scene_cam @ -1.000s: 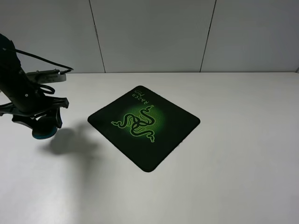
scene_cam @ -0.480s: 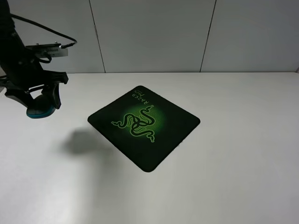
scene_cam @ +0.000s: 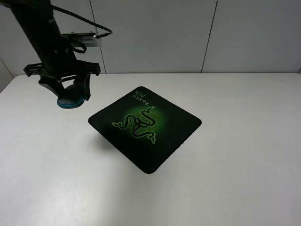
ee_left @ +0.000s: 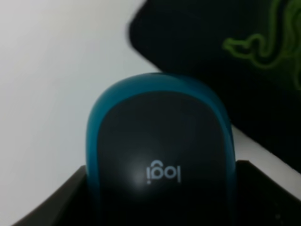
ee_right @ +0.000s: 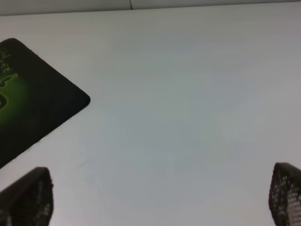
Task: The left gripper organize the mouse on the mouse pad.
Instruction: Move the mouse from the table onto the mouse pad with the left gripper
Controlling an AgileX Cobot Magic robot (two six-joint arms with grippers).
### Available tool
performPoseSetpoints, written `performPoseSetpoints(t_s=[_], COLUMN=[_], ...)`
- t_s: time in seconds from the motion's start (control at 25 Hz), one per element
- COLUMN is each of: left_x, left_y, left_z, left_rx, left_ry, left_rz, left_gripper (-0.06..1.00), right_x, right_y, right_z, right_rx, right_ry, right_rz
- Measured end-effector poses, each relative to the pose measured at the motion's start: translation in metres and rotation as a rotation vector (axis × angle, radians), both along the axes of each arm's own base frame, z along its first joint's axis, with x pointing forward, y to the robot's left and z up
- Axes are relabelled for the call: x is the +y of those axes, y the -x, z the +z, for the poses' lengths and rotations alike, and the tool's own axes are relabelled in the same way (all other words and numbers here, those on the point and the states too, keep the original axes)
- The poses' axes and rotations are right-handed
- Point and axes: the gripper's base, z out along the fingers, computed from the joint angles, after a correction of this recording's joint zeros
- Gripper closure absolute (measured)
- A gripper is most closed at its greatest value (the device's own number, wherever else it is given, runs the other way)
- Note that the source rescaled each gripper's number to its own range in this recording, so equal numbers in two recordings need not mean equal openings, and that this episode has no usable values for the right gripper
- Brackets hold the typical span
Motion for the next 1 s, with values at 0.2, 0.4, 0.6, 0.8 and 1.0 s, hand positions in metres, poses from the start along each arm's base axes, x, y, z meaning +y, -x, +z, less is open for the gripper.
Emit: performPoseSetpoints(t_s=[0.2, 0.4, 0.6, 0.8, 1.0], left_x=[-0.043, -0.082, -0.112, -0.130, -0.139], left_y=[-0.008, -0.014, -0.018, -0.020, -0.024], left_z=[-0.012, -0.031, -0.051, -0.075, -0.091], left_rx=[0.008, 0.017, 0.016, -0.015, -0.054], left_ry=[-0.003, -0.008, -0.008, -0.014, 0.001], left_rz=[-0.088, -0.164, -0.218, -0.263, -0.300], left_gripper=[0.94, 0.94, 0.94, 0.94, 0.94], right_x=[0.000, 0.000, 0.000, 0.000, 0.000], right_y=[0.000, 0.000, 0.000, 0.000, 0.000], right_z=[0.000, 0.000, 0.000, 0.000, 0.000], right_rx=[0.000, 0.000, 0.000, 0.000, 0.000], right_ry=[0.000, 0.000, 0.000, 0.000, -0.001], right_rz=[0.000, 0.000, 0.000, 0.000, 0.000])
